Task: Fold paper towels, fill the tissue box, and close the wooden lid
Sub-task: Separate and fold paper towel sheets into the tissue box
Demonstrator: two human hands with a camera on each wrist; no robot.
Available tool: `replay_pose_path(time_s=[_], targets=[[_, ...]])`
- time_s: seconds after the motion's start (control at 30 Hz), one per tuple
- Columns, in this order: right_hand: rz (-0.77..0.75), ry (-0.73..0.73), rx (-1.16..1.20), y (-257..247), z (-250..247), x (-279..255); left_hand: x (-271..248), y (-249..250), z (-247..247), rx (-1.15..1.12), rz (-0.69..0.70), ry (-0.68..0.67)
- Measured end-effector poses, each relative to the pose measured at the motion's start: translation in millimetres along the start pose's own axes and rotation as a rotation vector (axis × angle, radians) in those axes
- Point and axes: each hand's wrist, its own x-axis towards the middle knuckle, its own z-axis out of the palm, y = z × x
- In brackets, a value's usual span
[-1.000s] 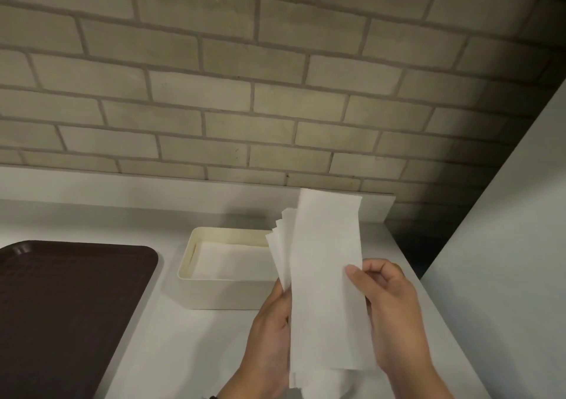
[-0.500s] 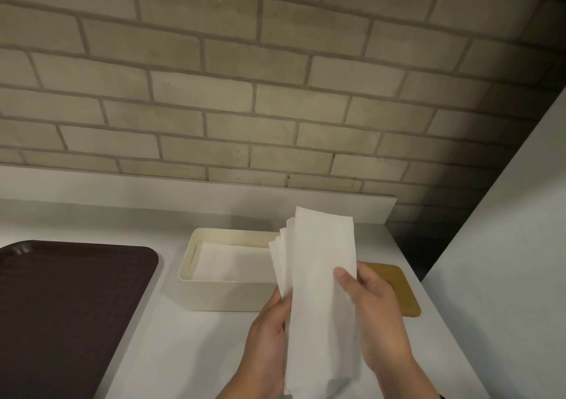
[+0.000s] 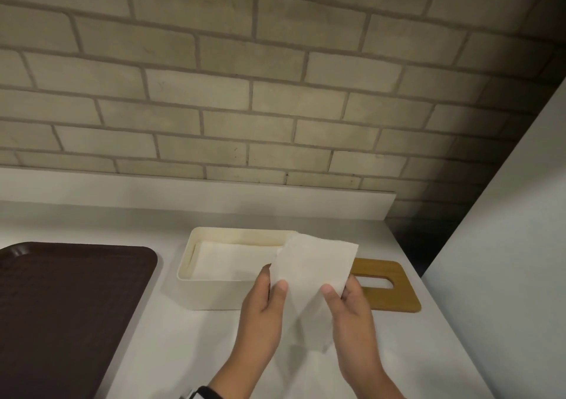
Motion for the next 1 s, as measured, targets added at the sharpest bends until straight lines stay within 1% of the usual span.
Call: replay_pose_path(time_s=[0.07,0.13,0.27,0.37,0.47,0.53,0.63,0.73,0.8,0.87,0.93,1.0], targets=[[-0.045,-0.015,0.067,-2.2,-0.9,1.3,2.4,4.6,3.8,-0.028,0.016,-0.007],[-0.059,-0.031,0.128,-2.0,-3.0,3.4,4.9,3.3,6.4,-0.056,0.021,-0.019],[0.011,-0.041,0.113,15.3,-3.2,4.1,4.3,-2.6,11.9,-0.091,-0.050,0.012],[-0.029,-0.045,0.105,13.3,-3.7,4.3,5.1,2.0,15.8,-0.105,-0.013,-0.004],[-0.083,-0.087,0.209,-0.3,-9.6,7.0,11.1,9.2,16.4,-0.137,0.046,-0.042],[-0.071,-0.111,0.253,-1.9,-11.2,9.3,13.0,8.4,15.5,-0.153,0.053,-0.057],[-0.017,-0.091,0.198,9.2,-6.9,8.7,10.6,-0.7,16.7,-0.151,-0.001,-0.036],[-0.028,-0.081,0.178,13.0,-4.5,9.8,10.9,-3.8,19.7,-0.130,0.022,-0.040],[-0.039,-0.099,0.207,12.7,-7.5,11.6,12.0,-4.2,19.7,-0.142,0.034,-0.051],[-0.025,-0.140,0.207,14.2,-9.1,12.6,12.8,-6.0,18.0,-0.161,0.017,-0.040],[0.031,-0.174,0.163,18.9,-7.3,12.3,11.9,-7.4,17.1,-0.149,-0.003,-0.032],[0.049,-0.176,0.101,24.1,-5.1,11.4,11.7,-7.4,18.3,-0.101,0.004,-0.034]])
